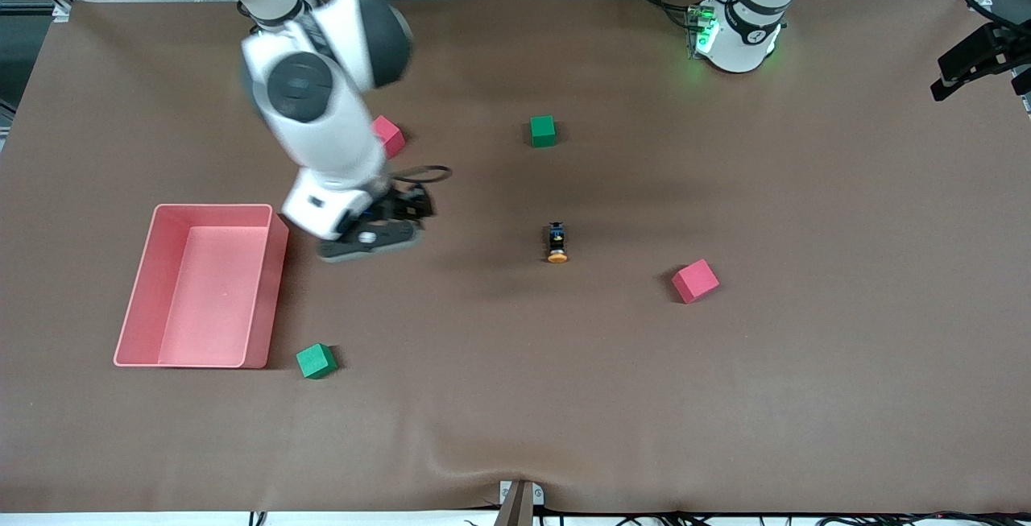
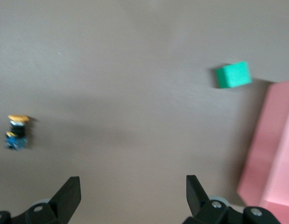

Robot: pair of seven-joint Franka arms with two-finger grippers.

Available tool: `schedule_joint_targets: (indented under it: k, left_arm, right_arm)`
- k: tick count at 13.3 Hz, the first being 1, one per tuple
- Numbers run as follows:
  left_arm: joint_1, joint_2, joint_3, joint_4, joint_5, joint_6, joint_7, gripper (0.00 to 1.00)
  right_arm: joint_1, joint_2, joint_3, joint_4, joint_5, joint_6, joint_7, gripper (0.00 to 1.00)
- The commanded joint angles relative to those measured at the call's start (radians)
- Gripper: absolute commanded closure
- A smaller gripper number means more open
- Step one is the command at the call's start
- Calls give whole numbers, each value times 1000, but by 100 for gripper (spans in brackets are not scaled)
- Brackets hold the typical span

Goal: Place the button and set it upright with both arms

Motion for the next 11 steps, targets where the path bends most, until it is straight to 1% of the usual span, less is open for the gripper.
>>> schedule_joint_targets:
  k: [1,6,8,10,11]
  left_arm:
    - [15,-8,-6,-26,-15,22,21,0]
    - [12,-8,-6,-61,-15,63,21,0]
    - [12,-8,-9,-81,-15,78,21,0]
    - [12,-7,-12,-93,-17,85,20,0]
    - [10,-8,-13,-101,-17,91,20,0]
  right_arm:
    - [-101,-95,20,-51,-9,-64,-112,0]
    - [-268,-196,20,-48,-9,-170,-266,0]
    - [-335,-234,19,-45,-9,-199,-269,0]
    - [-453,-270,23,-45,-6,-231,-272,0]
    - [-502,-287,23,-44,0,-255,-314,0]
